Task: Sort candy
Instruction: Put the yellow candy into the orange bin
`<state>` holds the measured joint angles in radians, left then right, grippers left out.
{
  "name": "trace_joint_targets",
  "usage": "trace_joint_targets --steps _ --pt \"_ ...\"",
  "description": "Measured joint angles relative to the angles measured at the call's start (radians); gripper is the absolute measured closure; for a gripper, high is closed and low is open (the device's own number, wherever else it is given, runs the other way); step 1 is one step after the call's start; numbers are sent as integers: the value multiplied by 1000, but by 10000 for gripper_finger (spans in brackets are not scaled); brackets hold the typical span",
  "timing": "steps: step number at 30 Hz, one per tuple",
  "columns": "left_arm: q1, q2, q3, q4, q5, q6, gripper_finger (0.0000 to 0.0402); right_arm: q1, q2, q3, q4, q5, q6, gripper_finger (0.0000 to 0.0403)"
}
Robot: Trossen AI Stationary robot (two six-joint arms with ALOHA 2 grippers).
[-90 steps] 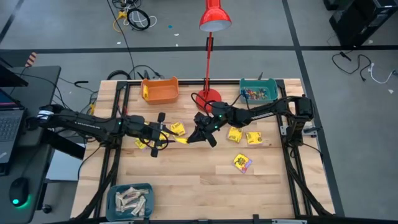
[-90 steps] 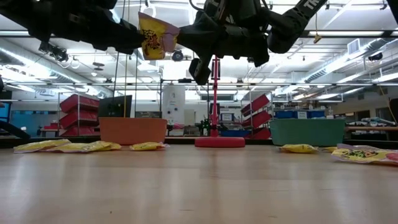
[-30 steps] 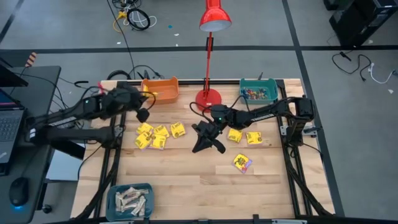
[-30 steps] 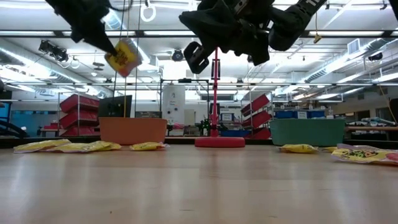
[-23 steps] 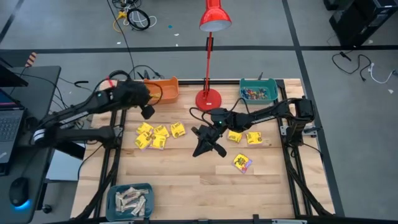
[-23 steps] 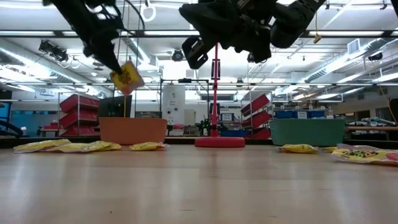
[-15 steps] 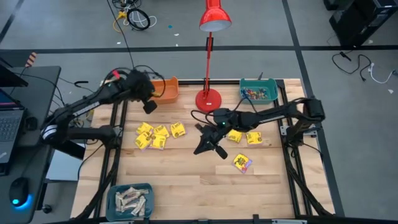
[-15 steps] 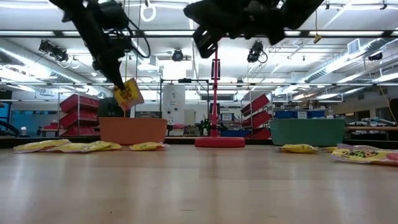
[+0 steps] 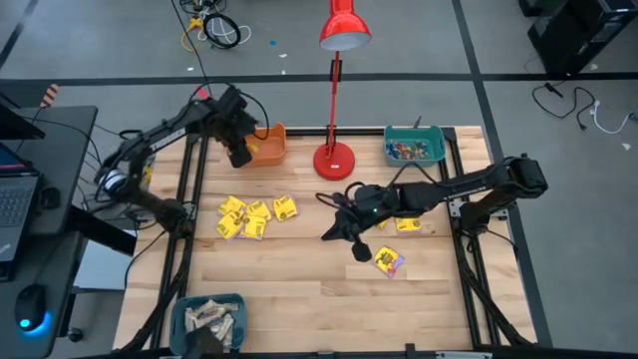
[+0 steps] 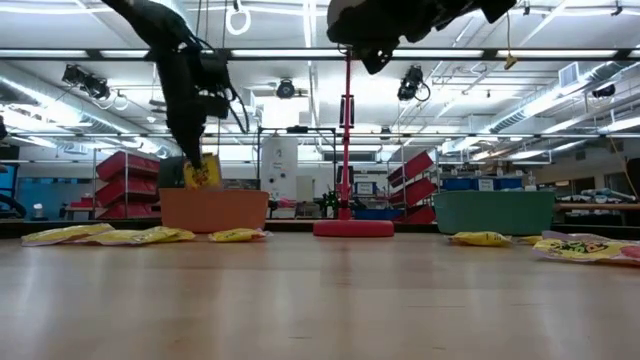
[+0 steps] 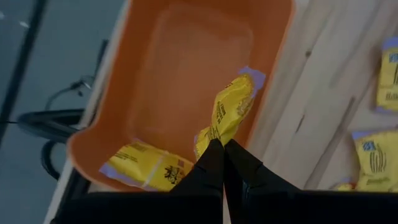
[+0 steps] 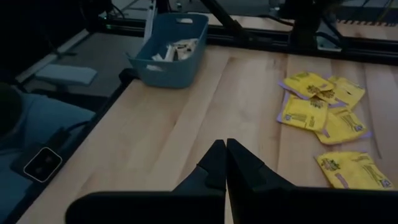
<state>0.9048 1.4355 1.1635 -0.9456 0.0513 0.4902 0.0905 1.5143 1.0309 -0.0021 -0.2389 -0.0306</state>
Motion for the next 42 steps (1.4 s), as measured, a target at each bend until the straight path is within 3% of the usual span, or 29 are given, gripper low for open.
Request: trace_joint_targets --steps 7,17,33,42 --pt "34 90 17 -20 6 13 401 19 4 0 -14 39 3 403" --pt "40 97 17 -18 7 22 400 19 5 0 -14 40 3 403" --pt "40 97 17 13 29 -3 317 19 5 0 -14 40 4 403" --pt "37 65 17 31 29 -2 310 19 6 0 -14 103 4 403"
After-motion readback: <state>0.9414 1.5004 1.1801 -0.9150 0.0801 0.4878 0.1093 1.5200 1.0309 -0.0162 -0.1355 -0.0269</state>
